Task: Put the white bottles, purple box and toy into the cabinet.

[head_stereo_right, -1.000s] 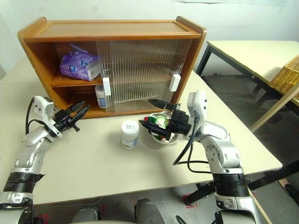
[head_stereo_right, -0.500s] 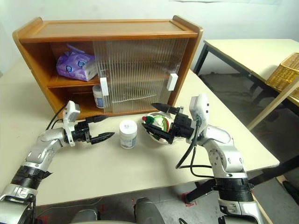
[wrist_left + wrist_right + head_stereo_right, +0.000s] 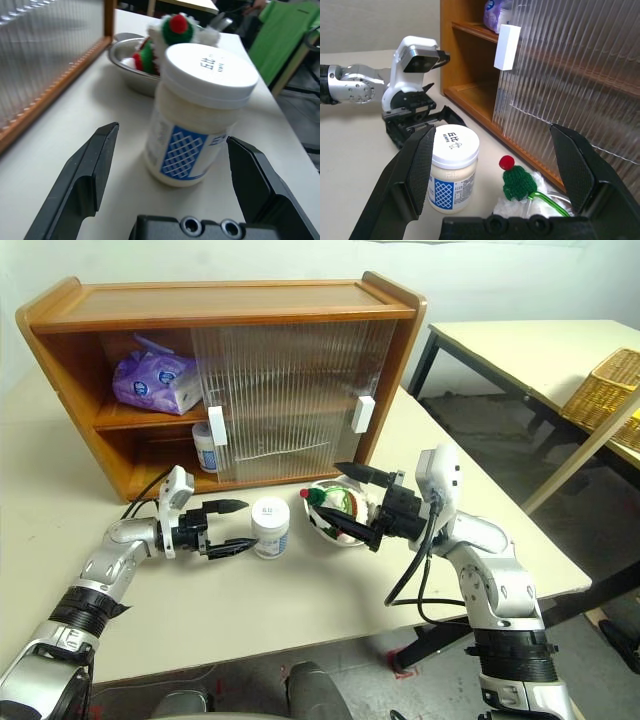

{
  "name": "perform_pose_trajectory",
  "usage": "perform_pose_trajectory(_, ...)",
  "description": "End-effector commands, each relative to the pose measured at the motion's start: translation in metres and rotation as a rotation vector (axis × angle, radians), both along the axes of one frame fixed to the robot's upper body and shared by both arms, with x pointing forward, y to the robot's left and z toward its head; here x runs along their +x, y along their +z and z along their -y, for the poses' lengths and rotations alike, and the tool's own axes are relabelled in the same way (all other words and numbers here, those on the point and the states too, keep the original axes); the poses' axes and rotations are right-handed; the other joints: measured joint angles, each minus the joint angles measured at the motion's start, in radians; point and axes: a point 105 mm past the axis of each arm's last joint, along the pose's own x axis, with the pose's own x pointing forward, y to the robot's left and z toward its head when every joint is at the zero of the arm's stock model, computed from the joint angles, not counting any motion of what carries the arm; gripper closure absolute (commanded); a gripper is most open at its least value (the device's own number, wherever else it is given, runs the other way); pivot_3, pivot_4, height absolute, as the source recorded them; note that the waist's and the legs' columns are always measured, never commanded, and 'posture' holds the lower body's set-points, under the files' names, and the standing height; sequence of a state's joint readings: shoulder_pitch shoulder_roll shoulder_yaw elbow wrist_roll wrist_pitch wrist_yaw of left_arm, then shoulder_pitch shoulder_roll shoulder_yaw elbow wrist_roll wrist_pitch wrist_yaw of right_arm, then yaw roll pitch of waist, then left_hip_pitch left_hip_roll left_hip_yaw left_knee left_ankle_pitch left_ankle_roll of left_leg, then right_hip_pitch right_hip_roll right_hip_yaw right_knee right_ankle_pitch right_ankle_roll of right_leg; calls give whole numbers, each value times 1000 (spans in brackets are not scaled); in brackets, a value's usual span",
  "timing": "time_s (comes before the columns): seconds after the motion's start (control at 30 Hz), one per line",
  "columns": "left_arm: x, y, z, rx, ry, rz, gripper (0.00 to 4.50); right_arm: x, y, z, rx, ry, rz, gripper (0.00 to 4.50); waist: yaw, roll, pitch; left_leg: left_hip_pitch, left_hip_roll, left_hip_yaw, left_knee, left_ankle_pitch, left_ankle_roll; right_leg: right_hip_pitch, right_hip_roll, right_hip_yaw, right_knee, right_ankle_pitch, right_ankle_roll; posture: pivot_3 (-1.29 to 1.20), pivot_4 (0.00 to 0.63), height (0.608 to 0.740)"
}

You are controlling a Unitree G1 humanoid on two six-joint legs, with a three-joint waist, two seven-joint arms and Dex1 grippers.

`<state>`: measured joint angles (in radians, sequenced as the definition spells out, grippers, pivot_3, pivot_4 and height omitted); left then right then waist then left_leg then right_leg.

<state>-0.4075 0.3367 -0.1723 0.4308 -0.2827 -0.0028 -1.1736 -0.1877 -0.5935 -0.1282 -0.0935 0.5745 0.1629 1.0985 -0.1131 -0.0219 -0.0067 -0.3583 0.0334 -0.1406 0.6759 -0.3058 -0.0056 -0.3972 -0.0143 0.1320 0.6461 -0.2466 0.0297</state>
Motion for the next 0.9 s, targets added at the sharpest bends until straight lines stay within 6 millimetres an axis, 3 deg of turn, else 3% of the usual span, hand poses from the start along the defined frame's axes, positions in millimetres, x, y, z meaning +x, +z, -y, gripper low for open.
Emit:
perform_pose_trajectory(0.03, -4, -5, 1, 25, -20, 6, 52, -1, 2, 1, -3, -1, 9, 0, -2, 0, 0, 0, 0, 0, 0, 0, 0, 0, 0, 0, 0, 0, 0, -243, 0, 740)
perform_pose_trajectory(0.47, -5, -14, 18, 25, -35, 16, 52, -3, 3, -1, -5, -1, 12, 0, -8, 0, 0, -6, 0, 0, 1, 0, 0, -4, 0, 0, 0, 2, -3, -261, 0, 740)
perform_pose_trajectory(0.9, -3, -17, 19, 22, -30, 16, 52, -6, 5, 1, -5, -8, 13, 0, -19, 1, 0, -7, 0, 0, 2, 0, 0, -4, 0, 0, 0, 0, 0, -269, 0, 740)
